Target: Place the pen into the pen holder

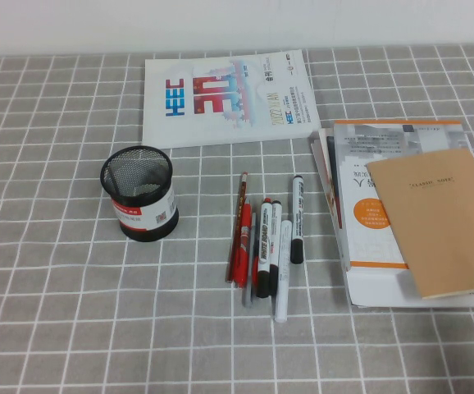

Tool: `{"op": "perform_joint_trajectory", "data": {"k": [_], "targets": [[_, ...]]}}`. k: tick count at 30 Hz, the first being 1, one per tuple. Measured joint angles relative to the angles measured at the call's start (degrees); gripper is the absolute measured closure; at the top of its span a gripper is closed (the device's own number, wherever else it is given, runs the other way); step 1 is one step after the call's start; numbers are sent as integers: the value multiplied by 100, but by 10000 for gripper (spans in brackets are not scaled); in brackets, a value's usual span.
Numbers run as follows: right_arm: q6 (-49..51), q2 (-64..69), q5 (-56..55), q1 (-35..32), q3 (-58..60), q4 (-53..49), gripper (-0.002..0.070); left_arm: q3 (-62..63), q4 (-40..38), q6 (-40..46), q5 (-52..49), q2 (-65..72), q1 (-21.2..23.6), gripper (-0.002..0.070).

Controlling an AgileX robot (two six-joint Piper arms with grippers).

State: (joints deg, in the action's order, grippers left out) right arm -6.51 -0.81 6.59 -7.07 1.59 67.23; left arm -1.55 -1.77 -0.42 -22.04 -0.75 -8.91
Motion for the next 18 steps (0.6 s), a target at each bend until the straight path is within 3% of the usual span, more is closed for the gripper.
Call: {"op": "perform_joint_trajectory", "data": {"k": [6, 11, 14, 18], "targets": [[-178, 0, 140, 0, 0, 847, 691, 0, 0, 0, 0, 0, 0, 680], [-545, 0, 630, 0, -220, 945, 691, 0, 0, 0, 0, 0, 0, 680], [-874, 391, 1495, 0, -909, 561, 691, 0, 0, 0, 0, 0, 0, 680], [-825, 1728, 3165, 0, -2281, -874, 691, 0, 0, 0, 0, 0, 0, 680]]}}
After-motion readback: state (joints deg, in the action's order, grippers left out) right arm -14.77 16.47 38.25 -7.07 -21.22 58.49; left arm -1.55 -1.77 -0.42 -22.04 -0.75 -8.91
